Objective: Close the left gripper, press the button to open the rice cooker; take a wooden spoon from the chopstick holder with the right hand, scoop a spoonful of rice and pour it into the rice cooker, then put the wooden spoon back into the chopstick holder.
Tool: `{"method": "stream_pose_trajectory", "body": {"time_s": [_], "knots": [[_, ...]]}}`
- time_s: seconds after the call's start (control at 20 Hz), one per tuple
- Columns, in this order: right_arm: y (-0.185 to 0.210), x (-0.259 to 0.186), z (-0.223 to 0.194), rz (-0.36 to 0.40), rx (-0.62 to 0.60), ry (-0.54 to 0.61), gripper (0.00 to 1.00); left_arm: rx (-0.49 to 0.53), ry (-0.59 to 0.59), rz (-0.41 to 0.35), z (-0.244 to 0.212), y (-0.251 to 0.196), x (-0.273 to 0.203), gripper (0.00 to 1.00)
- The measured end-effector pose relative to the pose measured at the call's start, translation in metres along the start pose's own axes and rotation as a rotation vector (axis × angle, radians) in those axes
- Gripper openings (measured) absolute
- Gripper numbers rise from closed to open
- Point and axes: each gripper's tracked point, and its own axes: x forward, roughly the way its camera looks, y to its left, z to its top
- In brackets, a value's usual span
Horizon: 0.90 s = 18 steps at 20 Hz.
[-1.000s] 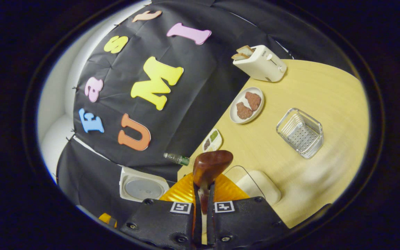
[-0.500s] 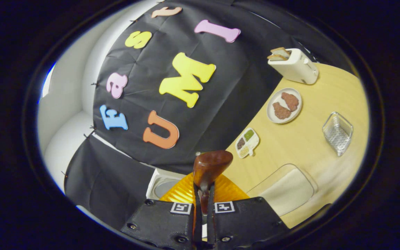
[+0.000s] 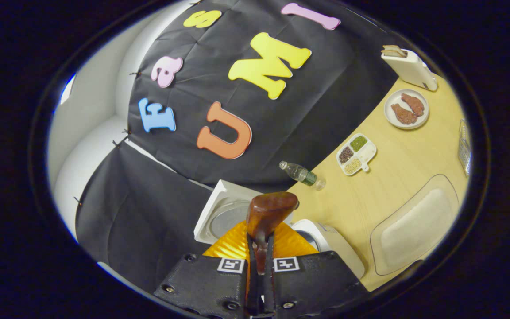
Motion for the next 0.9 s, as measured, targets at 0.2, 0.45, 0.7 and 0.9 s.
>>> {"method": "stream_pose_trajectory", "body": {"time_s": [0.2, 0.45, 0.7, 0.9], "knots": [[-0.004, 0.036, -0.031, -0.083, -0.139, 0.066, 0.11, -0.011, 0.009, 0.039, -0.009, 0.021, -0.005, 0.94], [0.0, 0.066, -0.057, -0.14, -0.395, 0.122, 0.11, -0.029, 0.007, 0.059, -0.015, 0.033, -0.007, 0.94], [0.011, 0.089, -0.063, -0.151, -0.611, 0.134, 0.11, -0.009, -0.011, 0.05, -0.016, 0.033, -0.008, 0.94], [0.029, 0.101, -0.067, -0.148, -0.723, 0.134, 0.11, -0.013, -0.024, 0.054, -0.015, 0.032, -0.007, 0.94]]}}
